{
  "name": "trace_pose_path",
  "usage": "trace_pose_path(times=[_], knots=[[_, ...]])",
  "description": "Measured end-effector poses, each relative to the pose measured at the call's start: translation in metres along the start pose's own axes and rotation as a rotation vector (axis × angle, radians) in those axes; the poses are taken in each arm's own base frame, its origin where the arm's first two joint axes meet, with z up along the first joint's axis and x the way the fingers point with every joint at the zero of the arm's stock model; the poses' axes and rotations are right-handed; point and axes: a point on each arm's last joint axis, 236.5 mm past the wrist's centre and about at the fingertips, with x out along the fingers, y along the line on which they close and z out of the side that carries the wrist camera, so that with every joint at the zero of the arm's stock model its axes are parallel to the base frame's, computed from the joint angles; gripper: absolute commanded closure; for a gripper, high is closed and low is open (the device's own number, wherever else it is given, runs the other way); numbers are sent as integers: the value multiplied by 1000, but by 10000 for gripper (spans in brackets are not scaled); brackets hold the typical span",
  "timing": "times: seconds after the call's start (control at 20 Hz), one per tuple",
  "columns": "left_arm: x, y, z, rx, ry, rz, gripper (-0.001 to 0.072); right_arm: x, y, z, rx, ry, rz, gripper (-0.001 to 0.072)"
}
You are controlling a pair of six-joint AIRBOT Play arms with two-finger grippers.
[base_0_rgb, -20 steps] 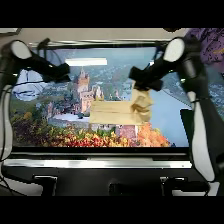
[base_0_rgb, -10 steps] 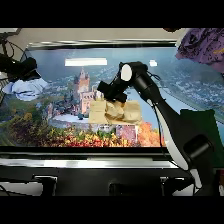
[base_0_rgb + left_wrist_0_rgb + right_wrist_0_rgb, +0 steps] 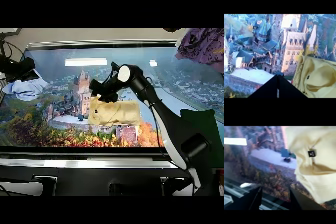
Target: Fold the clothes and pants, and hang the long-sleeved shirts on hangers.
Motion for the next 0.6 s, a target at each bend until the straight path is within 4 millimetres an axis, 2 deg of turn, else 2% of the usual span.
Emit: trace_pose_path(times=[0.1,0.15,0.2,0.25,0.35,0.45,0.55,0.6], knots=[[0,0,0,-2,0,1,695,-35,3,11,-34,-52,8,284],[0,0,0,-2,0,1,695,-58,-1,21,-51,-89,2,243],[0,0,0,-2,0,1,695,-82,-8,31,-67,-124,-9,191],[0,0,0,-2,-1,1,695,-109,-20,44,-83,-162,-27,188],[0,0,0,-3,-1,1,694,-161,-56,68,-99,-225,-75,179],[0,0,0,-3,-1,1,694,-206,-106,88,-87,-259,-132,179],[0,1,1,-4,-2,1,694,-236,-157,98,-40,-262,-137,180],[0,1,1,-5,-2,1,694,-243,-179,99,-10,-250,-107,181]])
